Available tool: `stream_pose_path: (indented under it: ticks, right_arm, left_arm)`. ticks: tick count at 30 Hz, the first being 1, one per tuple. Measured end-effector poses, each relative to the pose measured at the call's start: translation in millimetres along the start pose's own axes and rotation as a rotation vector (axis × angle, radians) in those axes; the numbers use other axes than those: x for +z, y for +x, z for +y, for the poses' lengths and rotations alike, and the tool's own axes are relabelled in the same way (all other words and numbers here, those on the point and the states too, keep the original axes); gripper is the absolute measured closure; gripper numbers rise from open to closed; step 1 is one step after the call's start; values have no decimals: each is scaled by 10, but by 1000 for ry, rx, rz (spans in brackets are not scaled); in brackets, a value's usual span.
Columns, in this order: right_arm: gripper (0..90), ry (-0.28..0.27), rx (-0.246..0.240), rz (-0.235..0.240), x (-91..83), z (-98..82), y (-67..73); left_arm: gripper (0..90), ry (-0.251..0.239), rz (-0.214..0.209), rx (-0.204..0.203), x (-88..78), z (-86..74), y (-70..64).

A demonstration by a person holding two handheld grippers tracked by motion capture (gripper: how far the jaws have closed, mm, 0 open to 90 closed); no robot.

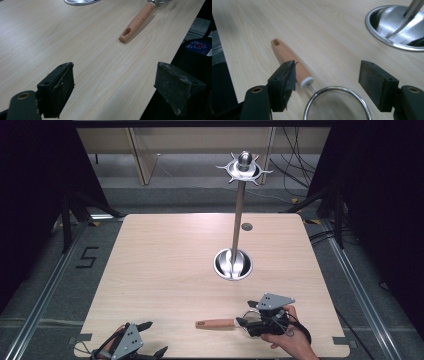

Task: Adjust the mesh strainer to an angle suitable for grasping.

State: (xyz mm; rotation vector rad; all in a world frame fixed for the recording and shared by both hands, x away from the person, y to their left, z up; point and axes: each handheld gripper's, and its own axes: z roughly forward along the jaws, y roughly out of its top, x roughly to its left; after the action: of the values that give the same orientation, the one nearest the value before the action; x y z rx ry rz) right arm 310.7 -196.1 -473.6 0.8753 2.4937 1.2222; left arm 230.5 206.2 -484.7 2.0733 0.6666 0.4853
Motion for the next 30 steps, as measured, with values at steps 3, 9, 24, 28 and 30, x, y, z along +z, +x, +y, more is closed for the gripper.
stream_pose_path:
  ticks: [3,9,24,28,30]
  right_arm:
    - [301,12,-9,3,61,18,34]
    - [291,70,-68,38,198,77,154]
    - [403,227,-203,73,516,165,297]
    - [424,249,-229,78,546,180,302]
    - [439,262,-236,85,556,183,313]
  left_arm:
    - [151,10,-7,-3,-5,1,2]
    - [152,10,-5,-1,-5,2,4]
    - [152,9,-9,-9,-5,-3,-2]
    - [152,9,-9,-11,-7,-3,-3]
    - [152,6,-3,-1,-7,-2,0]
